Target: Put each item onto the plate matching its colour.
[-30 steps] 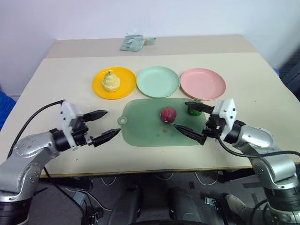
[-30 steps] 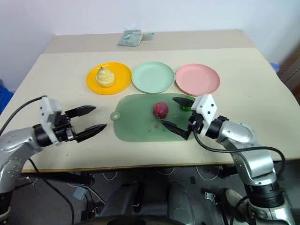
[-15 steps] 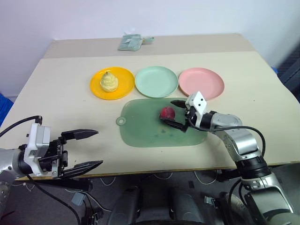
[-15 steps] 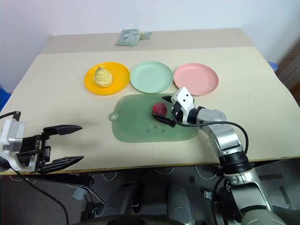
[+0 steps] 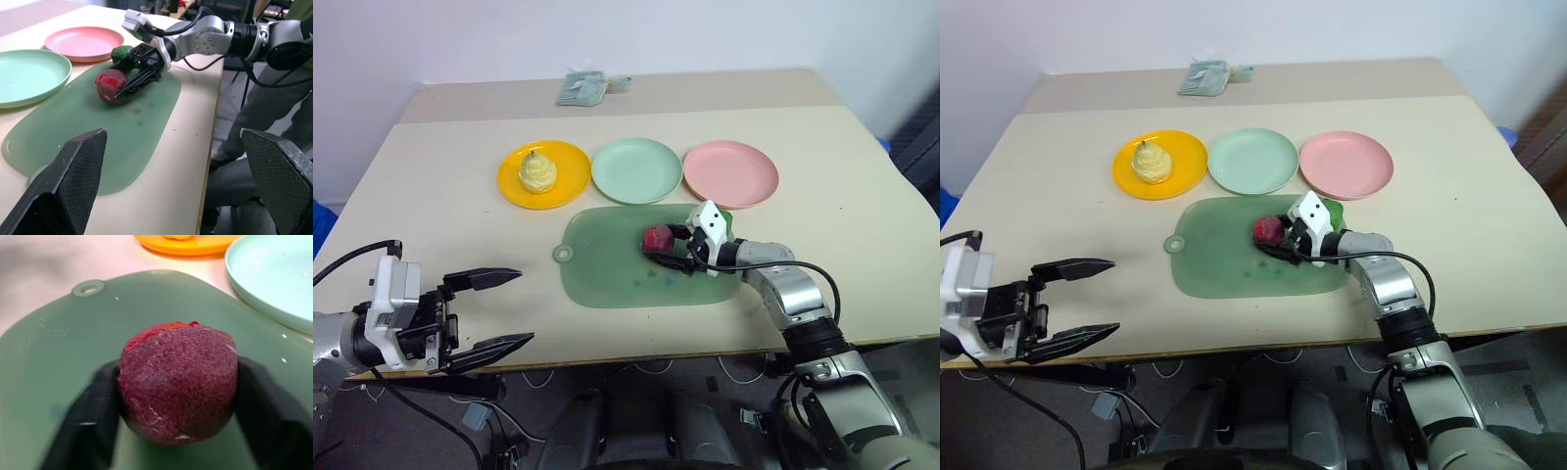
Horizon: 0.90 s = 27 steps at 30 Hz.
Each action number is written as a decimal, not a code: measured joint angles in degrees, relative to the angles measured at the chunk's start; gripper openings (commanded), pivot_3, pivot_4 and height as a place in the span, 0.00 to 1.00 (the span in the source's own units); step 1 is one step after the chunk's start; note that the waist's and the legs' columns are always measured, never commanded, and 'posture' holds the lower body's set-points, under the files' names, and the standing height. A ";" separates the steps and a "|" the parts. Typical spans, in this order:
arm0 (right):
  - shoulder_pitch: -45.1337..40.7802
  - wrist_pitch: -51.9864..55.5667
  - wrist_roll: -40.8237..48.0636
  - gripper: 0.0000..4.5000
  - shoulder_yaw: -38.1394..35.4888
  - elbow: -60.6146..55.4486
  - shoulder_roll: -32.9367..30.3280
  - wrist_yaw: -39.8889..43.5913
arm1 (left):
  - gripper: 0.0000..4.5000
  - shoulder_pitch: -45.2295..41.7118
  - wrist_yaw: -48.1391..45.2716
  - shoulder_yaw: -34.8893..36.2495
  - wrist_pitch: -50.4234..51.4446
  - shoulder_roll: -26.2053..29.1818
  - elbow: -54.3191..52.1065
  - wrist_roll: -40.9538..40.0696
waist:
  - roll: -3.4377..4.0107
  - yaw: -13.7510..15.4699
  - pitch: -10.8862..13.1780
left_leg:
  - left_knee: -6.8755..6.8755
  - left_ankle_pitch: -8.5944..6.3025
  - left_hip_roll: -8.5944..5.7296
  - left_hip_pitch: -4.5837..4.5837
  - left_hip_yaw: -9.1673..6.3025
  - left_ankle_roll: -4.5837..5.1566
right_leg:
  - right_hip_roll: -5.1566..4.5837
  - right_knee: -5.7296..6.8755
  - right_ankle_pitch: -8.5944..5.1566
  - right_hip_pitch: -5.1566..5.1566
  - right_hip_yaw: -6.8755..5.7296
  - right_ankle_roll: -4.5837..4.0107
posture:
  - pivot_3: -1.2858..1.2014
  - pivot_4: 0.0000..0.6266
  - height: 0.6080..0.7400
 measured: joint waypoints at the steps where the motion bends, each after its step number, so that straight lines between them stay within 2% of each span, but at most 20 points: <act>1: -0.03 0.00 -0.02 0.48 -0.01 0.00 0.05 0.05 | 1.00 0.00 0.08 -0.02 -0.09 -0.21 0.00 0.01 | 0.00 0.01 0.00 | 0.00 0.00 0.00 0.00 0.00 0.00 | 0.00 0.00 0.00 0.00 0.00 0.00 | 0.52 0.24 1.00; 8: -0.79 3.28 2.38 0.48 -2.37 -2.58 -0.02 0.00 | 1.00 -0.03 1.76 -0.36 -0.12 -1.63 0.00 0.10 | 0.03 0.01 0.02 | -0.01 0.00 0.00 0.00 0.00 0.00 | 0.00 0.00 0.00 -0.01 0.01 0.00 | 0.52 0.24 1.00; 14: -13.73 5.56 5.34 0.48 -9.82 0.53 -0.48 -2.88 | 1.00 -2.27 8.28 -3.00 0.45 -3.92 -1.97 0.11 | 0.01 -0.02 0.01 | -0.04 0.02 0.01 0.00 -0.01 -0.04 | 0.01 0.03 0.01 -0.03 0.00 0.01 | 0.52 0.24 1.00; 16: -18.21 2.63 4.46 0.48 -10.85 7.17 -0.62 -4.10 | 1.00 -3.40 10.98 -4.57 1.24 -4.30 -2.55 0.58 | 0.01 0.06 0.00 | -0.06 0.02 -0.01 0.01 -0.02 -0.04 | 0.01 0.01 0.08 -0.02 -0.01 0.13 | 0.52 0.24 1.00; 22: -29.71 -11.41 -1.94 0.48 -12.77 39.35 -0.74 -9.97 | 1.00 -13.08 25.20 -12.03 6.63 -6.79 -6.11 2.46 | 0.02 0.01 0.02 | -0.04 0.06 -0.05 0.01 -0.02 -0.08 | 0.07 0.04 0.11 -0.02 -0.04 0.17 | 0.52 0.24 1.00; 27: -33.91 -19.26 -5.42 0.48 -14.09 55.87 -0.61 -16.33 | 1.00 -19.06 34.62 -18.03 10.31 -10.38 -9.20 3.14 | 0.02 -0.51 0.02 | -0.15 0.22 -0.02 0.00 0.04 -0.34 | 0.10 0.05 0.11 -0.08 0.02 0.17 | 0.52 0.24 1.00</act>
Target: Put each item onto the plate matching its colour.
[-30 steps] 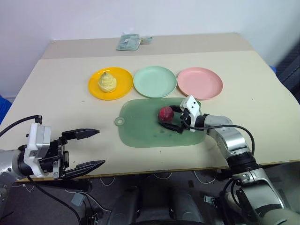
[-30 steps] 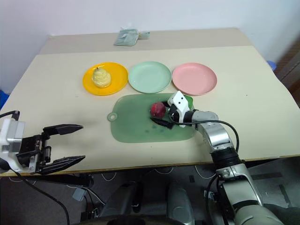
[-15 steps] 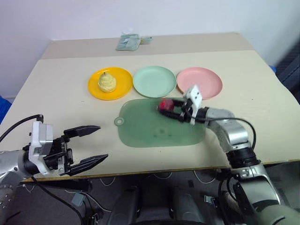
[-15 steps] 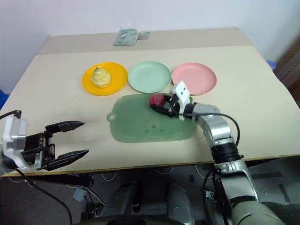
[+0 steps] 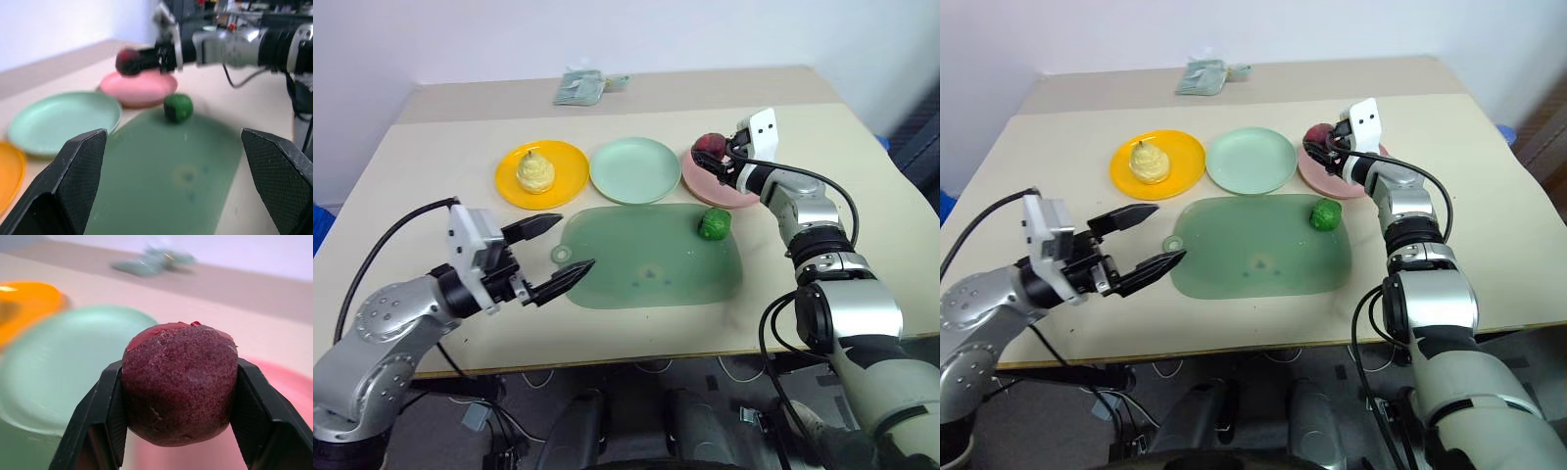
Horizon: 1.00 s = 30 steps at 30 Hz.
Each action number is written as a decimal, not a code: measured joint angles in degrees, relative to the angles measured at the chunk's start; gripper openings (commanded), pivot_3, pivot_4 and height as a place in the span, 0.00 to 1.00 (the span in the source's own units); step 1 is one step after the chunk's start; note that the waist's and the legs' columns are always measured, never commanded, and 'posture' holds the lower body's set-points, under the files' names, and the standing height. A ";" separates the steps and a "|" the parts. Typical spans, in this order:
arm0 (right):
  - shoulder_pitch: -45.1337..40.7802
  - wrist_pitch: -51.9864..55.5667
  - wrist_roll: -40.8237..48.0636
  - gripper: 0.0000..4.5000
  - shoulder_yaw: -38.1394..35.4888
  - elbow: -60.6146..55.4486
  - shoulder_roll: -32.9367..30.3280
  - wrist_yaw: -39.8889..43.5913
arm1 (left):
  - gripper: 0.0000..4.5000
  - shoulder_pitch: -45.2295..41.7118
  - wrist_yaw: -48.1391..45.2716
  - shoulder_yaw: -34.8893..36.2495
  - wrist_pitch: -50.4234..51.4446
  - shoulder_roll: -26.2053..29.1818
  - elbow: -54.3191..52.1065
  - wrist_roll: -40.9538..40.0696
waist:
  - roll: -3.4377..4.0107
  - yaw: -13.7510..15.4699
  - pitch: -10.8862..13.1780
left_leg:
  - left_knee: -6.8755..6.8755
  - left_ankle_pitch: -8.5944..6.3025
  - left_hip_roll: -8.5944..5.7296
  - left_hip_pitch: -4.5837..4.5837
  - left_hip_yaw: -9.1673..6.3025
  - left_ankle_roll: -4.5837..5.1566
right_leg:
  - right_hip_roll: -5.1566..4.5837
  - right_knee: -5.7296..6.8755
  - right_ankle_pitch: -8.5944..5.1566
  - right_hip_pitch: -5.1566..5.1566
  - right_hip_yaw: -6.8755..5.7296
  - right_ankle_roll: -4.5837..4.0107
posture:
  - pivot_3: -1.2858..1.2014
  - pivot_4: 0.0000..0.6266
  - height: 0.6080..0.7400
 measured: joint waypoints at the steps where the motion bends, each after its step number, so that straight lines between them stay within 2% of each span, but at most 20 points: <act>1: -0.12 -0.65 -0.63 0.48 -0.33 1.72 0.03 -1.21 | 1.00 -0.05 1.05 -0.32 0.62 -0.25 -0.59 -0.03 | 0.00 -0.09 0.00 | -0.01 0.00 0.02 -0.01 0.01 0.00 | 0.01 0.00 0.00 -0.02 0.01 0.00 | 0.52 0.24 1.00; 5: -0.20 -1.78 -2.47 0.48 -0.88 6.02 0.83 -4.68 | 1.00 0.39 3.57 -0.49 2.09 -0.53 -1.44 -0.85 | 0.02 -0.18 0.01 | 0.01 0.01 0.01 0.00 0.01 0.00 | 0.06 0.04 0.00 -0.02 0.02 0.00 | 0.52 0.24 1.00; 7: -0.22 -1.90 -3.21 0.71 -1.15 6.68 1.19 -5.53 | 1.00 0.83 4.59 -0.44 2.30 -1.06 -1.44 -1.12 | 0.02 -0.05 0.01 | 0.04 0.01 0.01 0.00 0.01 0.00 | 0.07 0.04 0.00 -0.01 0.02 0.00 | 0.52 0.24 1.00; 10: -0.23 -1.91 -3.88 0.99 -1.59 6.99 1.82 -5.84 | 1.00 0.84 5.61 -0.38 2.33 -1.51 -1.45 -1.98 | 0.02 0.12 0.01 | 0.07 0.01 0.00 0.00 0.01 0.00 | 0.07 0.04 0.00 0.02 0.01 0.00 | 0.52 0.24 1.00; 18: -0.23 -2.83 -5.03 0.99 -3.22 7.01 2.37 -7.21 | 1.00 1.22 5.90 -0.99 2.25 -2.08 -1.43 -1.94 | 0.02 0.21 0.01 | 0.09 0.02 -0.01 0.00 0.01 -0.01 | 0.08 0.04 0.00 0.04 0.00 0.00 | 0.52 0.24 1.00; 23: -0.20 -3.88 -3.73 0.99 -5.48 5.76 0.45 -2.48 | 1.00 2.52 3.70 -2.20 1.38 -2.20 -0.78 -0.81 | 0.03 0.21 0.02 | 0.09 0.00 -0.02 0.00 0.01 0.03 | 0.08 0.03 0.00 0.04 0.00 0.00 | 0.52 0.24 1.00; 27: 1.21 -3.13 -1.05 0.99 -6.51 -2.05 -1.44 4.36 | 1.00 4.25 -0.52 -2.87 -1.19 -2.36 0.21 0.07 | 0.04 0.19 0.02 | 0.06 -0.09 0.00 0.00 0.01 0.18 | 0.09 0.03 0.00 0.03 0.00 0.00 | 0.52 0.24 1.00; 30: 7.36 2.06 1.88 0.99 -6.72 -15.14 -2.09 8.52 | 1.00 7.45 -5.84 -2.59 -3.95 -1.79 1.13 0.30 | 0.03 0.25 0.01 | 0.04 -0.11 0.02 0.00 0.00 0.21 | 0.05 0.01 0.00 0.04 0.00 0.00 | 0.52 0.24 1.00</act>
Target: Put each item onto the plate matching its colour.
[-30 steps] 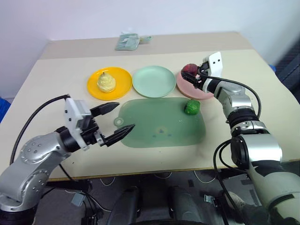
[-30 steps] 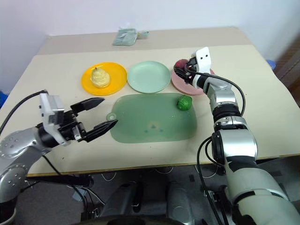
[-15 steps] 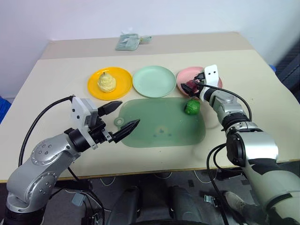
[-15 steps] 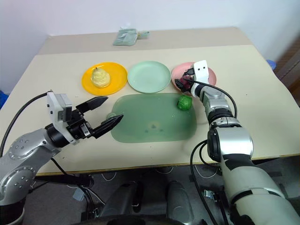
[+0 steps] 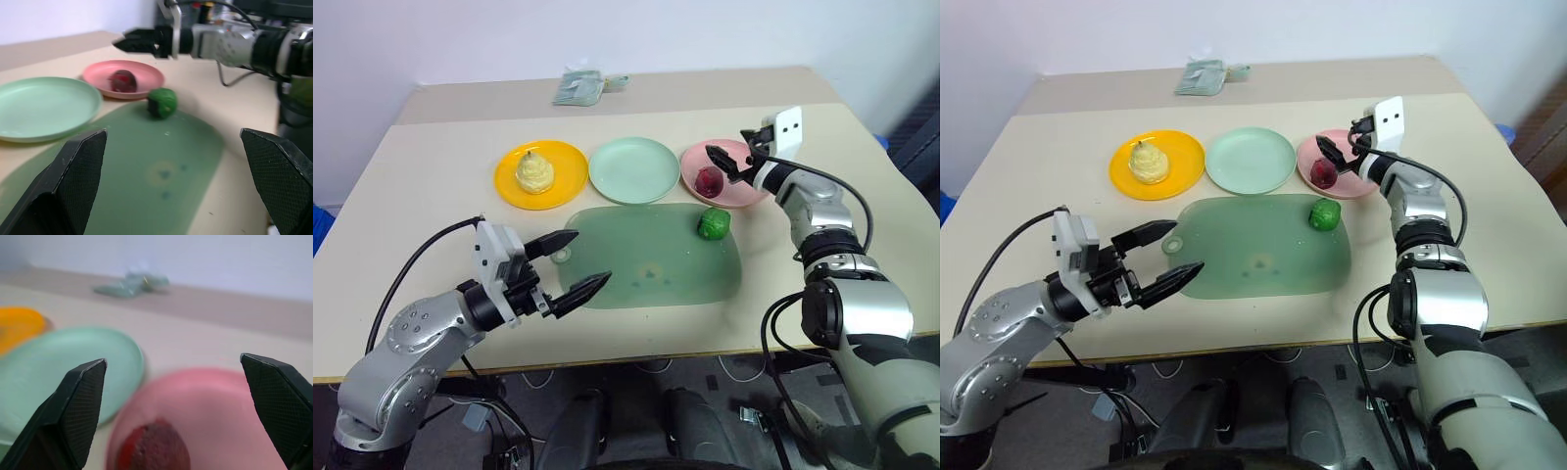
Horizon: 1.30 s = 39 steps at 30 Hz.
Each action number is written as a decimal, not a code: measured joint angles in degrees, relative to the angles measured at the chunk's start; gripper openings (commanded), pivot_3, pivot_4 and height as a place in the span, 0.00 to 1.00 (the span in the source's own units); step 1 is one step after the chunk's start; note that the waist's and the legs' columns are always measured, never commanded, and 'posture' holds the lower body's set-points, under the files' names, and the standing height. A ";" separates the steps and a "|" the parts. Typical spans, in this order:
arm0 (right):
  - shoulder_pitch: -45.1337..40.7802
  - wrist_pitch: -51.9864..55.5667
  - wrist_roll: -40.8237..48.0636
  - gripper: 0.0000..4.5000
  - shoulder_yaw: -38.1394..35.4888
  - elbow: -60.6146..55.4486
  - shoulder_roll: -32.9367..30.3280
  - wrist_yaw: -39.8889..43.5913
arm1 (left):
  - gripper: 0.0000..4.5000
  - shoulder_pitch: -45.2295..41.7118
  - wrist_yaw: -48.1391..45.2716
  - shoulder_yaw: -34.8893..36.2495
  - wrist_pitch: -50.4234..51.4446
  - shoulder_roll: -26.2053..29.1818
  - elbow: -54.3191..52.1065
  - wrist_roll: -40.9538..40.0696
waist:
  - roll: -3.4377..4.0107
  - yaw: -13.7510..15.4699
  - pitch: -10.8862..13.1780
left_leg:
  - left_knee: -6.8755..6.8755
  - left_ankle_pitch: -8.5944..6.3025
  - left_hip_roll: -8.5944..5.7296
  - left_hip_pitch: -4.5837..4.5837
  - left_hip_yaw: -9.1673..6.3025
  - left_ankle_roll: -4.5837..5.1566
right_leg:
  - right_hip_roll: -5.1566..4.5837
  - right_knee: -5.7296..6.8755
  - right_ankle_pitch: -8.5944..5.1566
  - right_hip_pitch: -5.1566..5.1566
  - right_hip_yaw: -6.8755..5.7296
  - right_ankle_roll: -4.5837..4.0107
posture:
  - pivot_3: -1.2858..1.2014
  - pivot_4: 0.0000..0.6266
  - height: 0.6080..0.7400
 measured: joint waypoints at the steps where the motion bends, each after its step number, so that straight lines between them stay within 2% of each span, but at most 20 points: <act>1: 3.64 2.77 1.14 0.99 0.06 -6.01 -0.11 0.86 | 1.00 1.75 -2.45 0.65 -1.03 0.64 0.30 -0.07 | 0.00 0.05 0.00 | -0.02 0.00 0.01 0.00 -0.01 0.00 | -0.05 -0.01 0.00 0.00 0.02 0.00 | 0.52 0.24 1.00; 5: 15.20 14.00 4.15 0.99 0.35 -24.81 -0.40 0.54 | 1.00 5.58 -9.01 4.83 -3.78 1.70 0.92 -1.86 | 0.10 0.34 0.04 | 0.04 -0.01 0.00 -0.02 -0.02 0.02 | -0.10 0.01 -0.01 -0.02 0.05 -0.02 | 0.52 0.24 1.00; 10: 23.38 24.22 7.06 0.99 0.25 -41.21 -1.51 -2.08 | 1.00 10.38 -17.08 9.02 -5.73 5.26 2.11 -2.47 | 0.13 0.29 0.02 | 0.02 -0.02 0.03 -0.01 -0.03 0.02 | -0.10 0.00 -0.12 0.00 0.04 -0.21 | 0.52 0.24 1.00; 18: 27.99 31.72 9.47 0.99 1.03 -46.56 -1.49 -3.77 | 1.00 10.13 -17.95 9.83 -6.44 5.82 2.00 -2.47 | 0.12 0.37 0.02 | 0.03 -0.03 0.03 -0.01 -0.02 0.04 | -0.13 -0.02 -0.11 0.01 0.04 -0.20 | 0.52 0.24 1.00; 29: 29.72 31.22 8.80 0.99 4.05 -44.31 -1.22 -3.61 | 1.00 10.26 -15.94 9.83 -6.23 5.89 0.39 -2.47 | 0.12 0.37 0.02 | 0.04 -0.02 0.03 -0.01 -0.02 0.04 | -0.12 -0.02 -0.11 0.02 0.03 -0.20 | 0.52 0.24 1.00; 32: 29.72 30.80 8.72 0.83 4.26 -42.86 -1.11 -3.25 | 1.00 10.64 -15.48 9.83 -6.22 5.89 0.29 -2.47 | 0.12 0.35 0.02 | 0.04 -0.03 0.03 -0.01 -0.02 0.04 | -0.12 -0.02 -0.11 0.02 0.03 -0.20 | 0.52 0.24 1.00; 36: 29.69 30.15 8.72 0.42 4.44 -42.63 -0.92 -3.01 | 1.00 11.41 -15.29 9.83 -6.34 5.89 0.29 -2.43 | 0.12 0.31 0.02 | 0.03 -0.03 0.04 -0.01 -0.03 0.04 | -0.11 -0.02 -0.11 0.02 0.03 -0.20 | 0.52 0.24 1.00; 37: 29.68 30.15 8.73 0.36 4.45 -42.65 -0.87 -3.00 | 1.00 11.56 -15.30 9.83 -6.42 5.88 0.29 -2.42 | 0.12 0.31 0.02 | 0.04 -0.03 0.04 -0.01 -0.02 0.04 | -0.11 -0.02 -0.11 0.02 0.03 -0.20 | 0.52 0.24 1.00; 39: 29.68 30.17 8.73 0.33 4.58 -42.93 -0.81 -3.06 | 1.00 12.22 -15.35 9.83 -6.62 5.86 0.30 -2.34 | 0.12 0.31 0.02 | 0.04 -0.03 0.04 -0.01 -0.02 0.04 | -0.11 -0.02 -0.11 0.02 0.03 -0.20 | 0.52 0.24 1.00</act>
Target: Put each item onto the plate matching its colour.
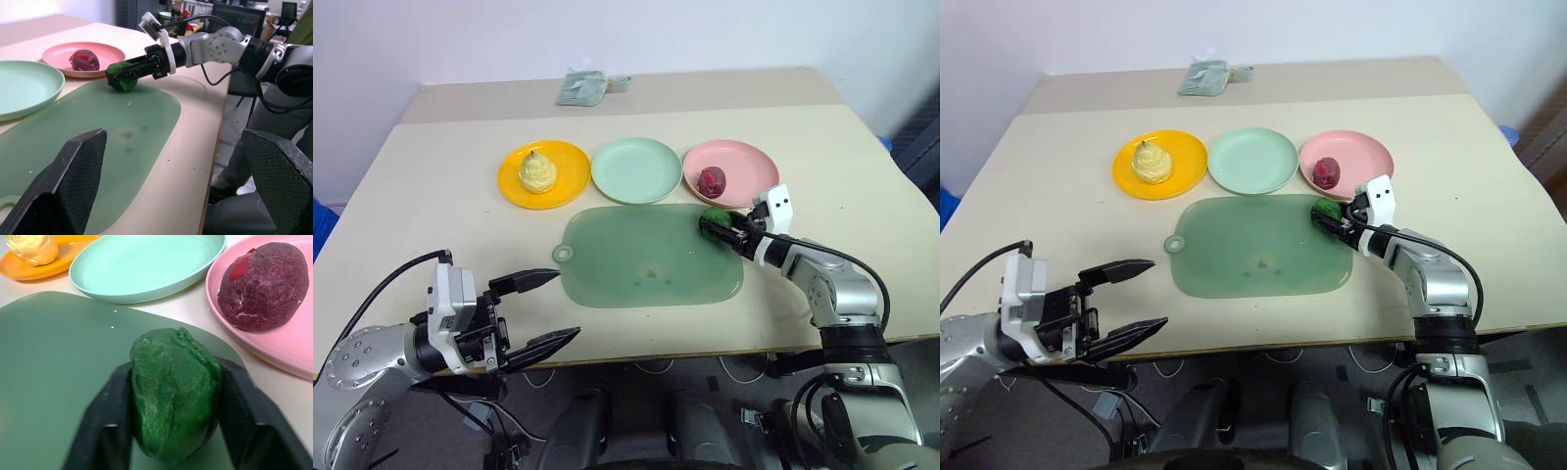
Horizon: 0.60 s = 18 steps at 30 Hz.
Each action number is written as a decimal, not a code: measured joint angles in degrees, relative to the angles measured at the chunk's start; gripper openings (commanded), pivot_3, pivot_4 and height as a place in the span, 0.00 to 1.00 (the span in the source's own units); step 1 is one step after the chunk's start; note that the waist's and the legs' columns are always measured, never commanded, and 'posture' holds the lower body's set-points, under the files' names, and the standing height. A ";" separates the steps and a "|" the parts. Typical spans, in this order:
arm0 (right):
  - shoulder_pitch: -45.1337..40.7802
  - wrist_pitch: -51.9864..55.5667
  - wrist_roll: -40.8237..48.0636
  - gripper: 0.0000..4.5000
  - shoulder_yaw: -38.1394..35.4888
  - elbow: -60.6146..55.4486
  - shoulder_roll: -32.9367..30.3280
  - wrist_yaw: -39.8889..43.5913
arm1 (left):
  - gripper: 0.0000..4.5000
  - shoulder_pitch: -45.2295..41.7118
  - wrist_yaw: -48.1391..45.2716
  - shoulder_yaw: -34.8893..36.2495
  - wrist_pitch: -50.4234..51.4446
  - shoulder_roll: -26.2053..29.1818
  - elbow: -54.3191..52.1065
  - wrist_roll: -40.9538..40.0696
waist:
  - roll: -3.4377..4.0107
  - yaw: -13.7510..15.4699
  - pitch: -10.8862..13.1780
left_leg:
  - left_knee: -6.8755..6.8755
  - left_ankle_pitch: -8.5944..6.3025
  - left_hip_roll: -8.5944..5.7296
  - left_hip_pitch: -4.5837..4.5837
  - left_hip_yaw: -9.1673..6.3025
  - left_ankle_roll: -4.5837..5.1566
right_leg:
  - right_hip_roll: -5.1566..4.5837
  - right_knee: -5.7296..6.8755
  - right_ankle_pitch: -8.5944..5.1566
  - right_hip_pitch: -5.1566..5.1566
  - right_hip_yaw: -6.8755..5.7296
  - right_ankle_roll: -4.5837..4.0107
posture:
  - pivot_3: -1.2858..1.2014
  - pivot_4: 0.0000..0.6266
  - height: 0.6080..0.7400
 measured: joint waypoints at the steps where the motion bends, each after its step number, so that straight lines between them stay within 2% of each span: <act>1: 0.00 0.04 0.00 0.33 0.18 -0.23 0.05 -0.03 | 1.00 0.24 -0.02 0.00 -0.08 -0.07 0.00 0.03 | 0.00 0.01 0.00 | 0.00 0.00 0.00 0.00 0.00 0.00 | 0.00 0.00 0.00 0.00 0.00 0.00 | 0.52 0.24 1.00; 6: -1.82 1.24 0.69 0.33 2.05 -4.79 2.08 -0.13 | 1.00 0.78 0.23 -0.17 -1.02 -1.11 0.00 0.21 | 0.01 -0.13 0.01 | -0.02 0.00 0.01 0.00 0.00 0.00 | 0.00 0.00 0.00 -0.02 0.01 0.00 | 0.52 0.24 1.00; 11: -12.00 -2.77 -0.71 0.33 5.43 -2.58 6.98 -0.86 | 1.00 0.46 1.30 -0.97 -1.17 -1.99 -0.07 1.16 | 0.01 -0.26 0.01 | -0.03 0.00 0.02 0.00 0.00 -0.01 | 0.03 0.01 0.01 -0.03 -0.01 0.01 | 0.52 0.24 1.00; 18: -29.18 -23.69 -9.01 0.33 8.69 31.64 13.91 -1.51 | 1.00 -0.28 3.11 -2.30 -1.16 -2.40 -0.69 1.35 | -0.03 -0.08 0.00 | -0.03 0.01 -0.04 0.02 -0.02 -0.02 | 0.08 0.00 0.02 -0.01 -0.10 0.03 | 0.52 0.24 1.00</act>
